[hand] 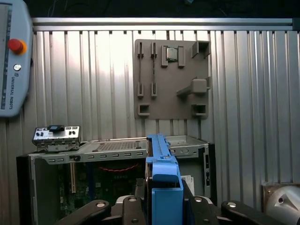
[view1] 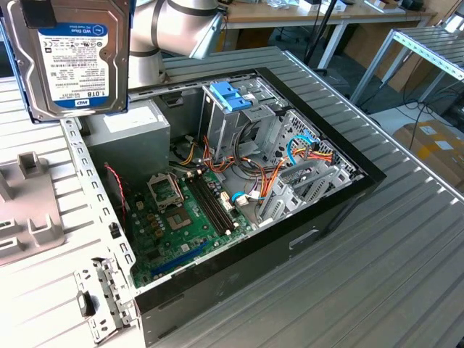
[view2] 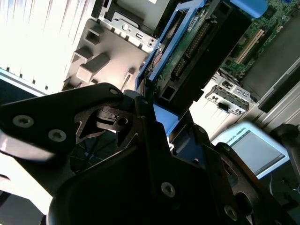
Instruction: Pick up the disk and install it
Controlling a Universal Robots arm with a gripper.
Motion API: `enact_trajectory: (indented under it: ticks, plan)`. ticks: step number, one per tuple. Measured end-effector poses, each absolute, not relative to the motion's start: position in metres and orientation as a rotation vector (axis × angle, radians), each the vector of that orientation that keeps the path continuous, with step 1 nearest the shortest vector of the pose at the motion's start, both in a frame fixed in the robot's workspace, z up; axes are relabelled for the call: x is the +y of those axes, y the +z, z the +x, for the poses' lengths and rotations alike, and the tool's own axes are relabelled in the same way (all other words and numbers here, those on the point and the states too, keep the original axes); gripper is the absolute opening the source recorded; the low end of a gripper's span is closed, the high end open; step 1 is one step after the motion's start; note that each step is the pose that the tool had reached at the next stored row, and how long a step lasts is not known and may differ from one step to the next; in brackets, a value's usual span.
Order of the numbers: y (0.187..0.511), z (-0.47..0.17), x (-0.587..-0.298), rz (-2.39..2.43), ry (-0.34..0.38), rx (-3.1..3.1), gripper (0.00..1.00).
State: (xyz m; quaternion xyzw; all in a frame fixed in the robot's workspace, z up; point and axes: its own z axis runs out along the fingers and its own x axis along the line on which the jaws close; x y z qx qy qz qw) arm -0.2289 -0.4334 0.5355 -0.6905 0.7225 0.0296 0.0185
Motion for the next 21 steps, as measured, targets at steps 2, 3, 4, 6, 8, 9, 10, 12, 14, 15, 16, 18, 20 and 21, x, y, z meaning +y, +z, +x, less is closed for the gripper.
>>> enact_trajectory:
  ticks: [2,3,4,6,8,9,10,12,14,15,16,18,20,21]
  plan:
    - [0.5352,-0.2283,-0.4342,-2.144,0.092,2.243,0.37]
    - [0.5349,-0.2278,-0.4348,-2.144,0.092,2.243,0.37]
    - [0.5348,-0.2274,-0.4352,-2.144,0.092,2.243,0.37]
    - [0.5344,-0.2266,-0.4363,-2.144,0.092,2.243,0.37]
    - [0.5339,-0.2258,-0.4374,-2.144,0.092,2.243,0.37]
    - [0.5337,-0.2254,-0.4378,-2.144,0.092,2.244,0.37]
    - [0.5336,-0.2252,-0.4381,-2.144,0.092,2.243,0.37]
    - [0.5333,-0.2247,-0.4389,-2.144,0.092,2.243,0.37]
    - [0.533,-0.2242,-0.4395,-2.144,0.092,2.243,0.37]
    - [0.5328,-0.2238,-0.44,-2.144,0.092,2.243,0.37]
    - [0.5327,-0.2236,-0.4404,-2.144,0.092,2.243,0.37]
    - [0.5323,-0.2229,-0.4414,-2.144,0.092,2.243,0.37]
    - [0.532,-0.2224,-0.4421,-2.144,0.092,2.243,0.37]
    - [0.5319,-0.2221,-0.4425,-2.144,0.092,2.243,0.37]
